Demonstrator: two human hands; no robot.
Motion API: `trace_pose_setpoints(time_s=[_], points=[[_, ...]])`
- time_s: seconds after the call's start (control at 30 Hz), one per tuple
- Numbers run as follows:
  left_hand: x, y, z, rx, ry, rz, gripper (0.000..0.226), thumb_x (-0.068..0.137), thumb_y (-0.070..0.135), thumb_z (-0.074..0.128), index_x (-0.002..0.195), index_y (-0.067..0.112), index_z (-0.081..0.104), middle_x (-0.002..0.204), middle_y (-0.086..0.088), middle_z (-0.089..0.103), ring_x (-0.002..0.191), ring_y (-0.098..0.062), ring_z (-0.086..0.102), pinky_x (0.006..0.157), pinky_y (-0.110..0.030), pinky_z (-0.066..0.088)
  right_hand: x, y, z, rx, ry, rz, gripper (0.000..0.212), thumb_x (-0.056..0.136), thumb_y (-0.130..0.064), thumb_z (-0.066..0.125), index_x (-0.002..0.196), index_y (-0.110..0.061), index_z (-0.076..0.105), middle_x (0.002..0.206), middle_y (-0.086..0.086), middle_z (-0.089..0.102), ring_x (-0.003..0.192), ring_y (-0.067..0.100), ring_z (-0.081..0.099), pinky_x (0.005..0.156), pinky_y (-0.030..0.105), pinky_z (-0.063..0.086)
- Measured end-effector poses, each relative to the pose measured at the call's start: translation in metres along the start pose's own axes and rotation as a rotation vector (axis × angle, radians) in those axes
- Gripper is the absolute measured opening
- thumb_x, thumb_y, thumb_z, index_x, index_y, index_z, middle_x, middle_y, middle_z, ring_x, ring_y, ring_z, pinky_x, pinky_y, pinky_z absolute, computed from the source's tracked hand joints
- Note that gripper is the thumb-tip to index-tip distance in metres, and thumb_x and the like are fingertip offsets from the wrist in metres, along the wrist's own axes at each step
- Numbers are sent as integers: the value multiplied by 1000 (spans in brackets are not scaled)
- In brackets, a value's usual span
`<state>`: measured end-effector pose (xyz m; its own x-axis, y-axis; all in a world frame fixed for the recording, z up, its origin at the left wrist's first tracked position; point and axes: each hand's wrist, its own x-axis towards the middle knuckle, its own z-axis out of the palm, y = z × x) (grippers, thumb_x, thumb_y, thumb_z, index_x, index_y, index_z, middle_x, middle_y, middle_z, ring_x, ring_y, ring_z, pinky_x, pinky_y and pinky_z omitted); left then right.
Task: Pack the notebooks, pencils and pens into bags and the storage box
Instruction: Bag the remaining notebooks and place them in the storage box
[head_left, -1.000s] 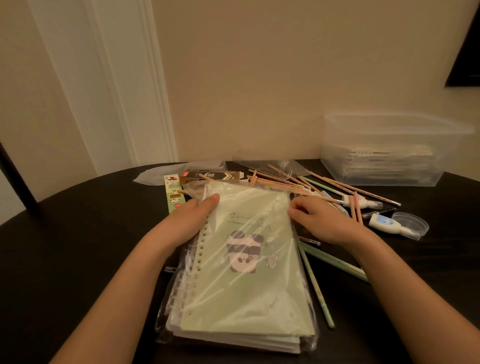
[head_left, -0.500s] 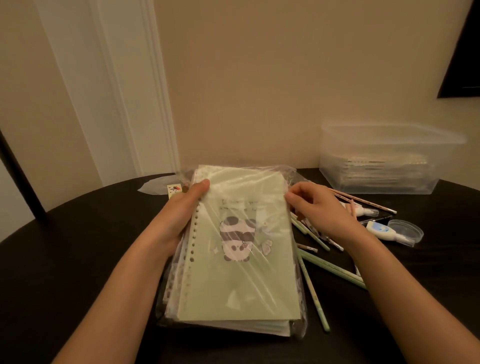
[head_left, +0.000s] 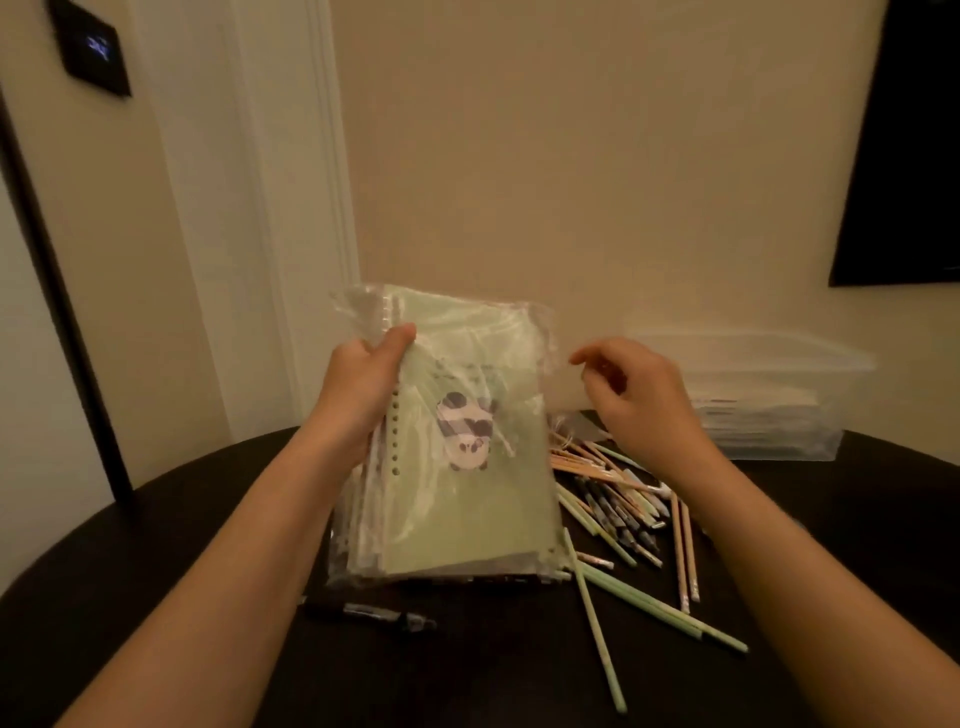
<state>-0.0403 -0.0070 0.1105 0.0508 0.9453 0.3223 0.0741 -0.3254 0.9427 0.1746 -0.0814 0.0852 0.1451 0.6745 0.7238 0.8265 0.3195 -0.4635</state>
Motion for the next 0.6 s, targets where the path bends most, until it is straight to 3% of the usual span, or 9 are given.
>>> trace_pose_setpoints(time_s=[0.1, 0.27, 0.4, 0.6], points=[[3, 8, 15, 290, 98, 173, 37, 90, 49, 48, 80, 13, 49, 75, -5, 52, 68, -23, 50, 73, -41, 49, 7, -21, -10, 142, -118, 122, 22, 97, -10, 46, 113, -12, 62, 85, -1, 64, 73, 12, 61, 68, 26, 54], [7, 19, 41, 517, 188, 405, 38, 92, 49, 48, 92, 10, 44, 73, 2, 47, 63, -14, 45, 61, -34, 38, 38, -42, -19, 663, -359, 574, 39, 103, -24, 35, 127, 4, 46, 107, 22, 63, 81, 21, 67, 68, 24, 58], [14, 25, 55, 549, 157, 500, 36, 90, 47, 51, 95, 12, 43, 69, 3, 47, 61, -13, 44, 60, -33, 32, 65, -34, -28, 985, -429, 819, 60, 101, -40, 35, 134, 11, 34, 124, 32, 53, 91, 31, 65, 71, 32, 58], [23, 28, 74, 732, 23, 803, 40, 88, 48, 55, 106, 15, 42, 80, 8, 48, 64, -12, 44, 53, -25, 27, 87, -6, -42, 1221, -450, 975, 87, 91, -61, 42, 139, 10, 28, 117, 36, 54, 91, 41, 66, 66, 39, 60]])
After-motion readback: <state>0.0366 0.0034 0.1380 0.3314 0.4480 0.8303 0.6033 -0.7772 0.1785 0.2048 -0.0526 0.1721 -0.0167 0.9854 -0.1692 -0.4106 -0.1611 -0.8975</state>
